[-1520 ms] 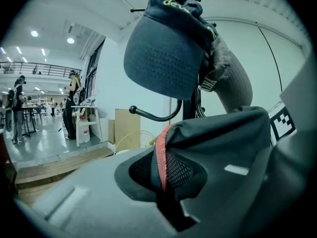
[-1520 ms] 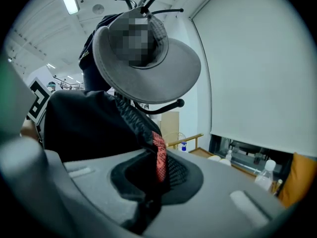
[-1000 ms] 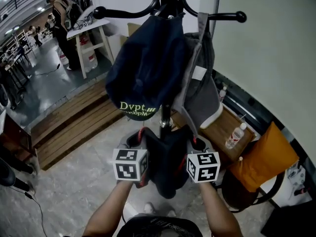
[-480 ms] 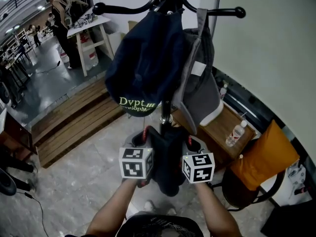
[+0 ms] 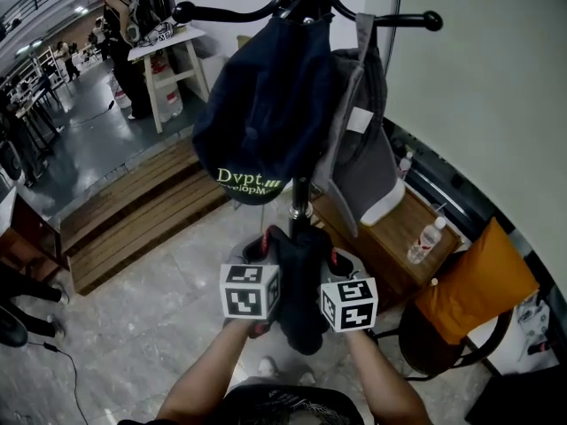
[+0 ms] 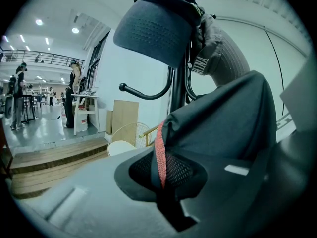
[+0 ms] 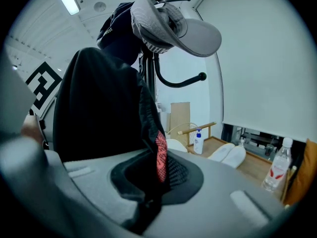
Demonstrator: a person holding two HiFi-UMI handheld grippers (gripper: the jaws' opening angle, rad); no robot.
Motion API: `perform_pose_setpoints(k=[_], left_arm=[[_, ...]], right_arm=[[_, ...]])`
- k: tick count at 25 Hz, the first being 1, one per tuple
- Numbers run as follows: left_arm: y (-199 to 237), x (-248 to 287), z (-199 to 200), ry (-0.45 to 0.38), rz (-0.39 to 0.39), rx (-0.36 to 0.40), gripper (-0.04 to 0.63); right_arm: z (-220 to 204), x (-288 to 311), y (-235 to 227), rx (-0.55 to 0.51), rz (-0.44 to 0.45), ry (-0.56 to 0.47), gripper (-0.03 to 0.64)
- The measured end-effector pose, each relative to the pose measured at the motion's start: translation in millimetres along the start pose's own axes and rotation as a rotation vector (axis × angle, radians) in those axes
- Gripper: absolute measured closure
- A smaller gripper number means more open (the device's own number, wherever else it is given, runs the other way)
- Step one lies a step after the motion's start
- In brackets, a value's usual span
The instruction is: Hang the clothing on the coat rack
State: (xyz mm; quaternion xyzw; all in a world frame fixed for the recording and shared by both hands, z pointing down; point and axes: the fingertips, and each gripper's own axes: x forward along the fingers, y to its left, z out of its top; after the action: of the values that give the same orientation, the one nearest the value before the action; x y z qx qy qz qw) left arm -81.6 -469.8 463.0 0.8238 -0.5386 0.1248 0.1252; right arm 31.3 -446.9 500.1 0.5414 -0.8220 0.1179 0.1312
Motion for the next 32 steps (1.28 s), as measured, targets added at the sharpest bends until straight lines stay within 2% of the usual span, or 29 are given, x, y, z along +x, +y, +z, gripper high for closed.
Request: perform_pose_setpoints(k=[6, 15, 25, 32], left_arm=[[-4, -1, -6, 0.017, 0.000, 0.008, 0.575], [-13, 2, -13, 0.038, -0.042, 0.009, 0.575], [-13, 2, -15, 0.047, -0.049, 0.018, 0.571], [-10, 0, -15, 0.055, -0.042, 0.026, 0.520]], right_arm=[[-3, 1, 6, -0.017, 0.023, -0.002, 0.597], [-6, 2, 13, -0.032, 0.049, -0.004, 0.595], [-7, 4, 16, -0.041, 0.071, 0.014, 0.560], [-4, 1, 16, -0.043, 0.082, 0.011, 0.512]])
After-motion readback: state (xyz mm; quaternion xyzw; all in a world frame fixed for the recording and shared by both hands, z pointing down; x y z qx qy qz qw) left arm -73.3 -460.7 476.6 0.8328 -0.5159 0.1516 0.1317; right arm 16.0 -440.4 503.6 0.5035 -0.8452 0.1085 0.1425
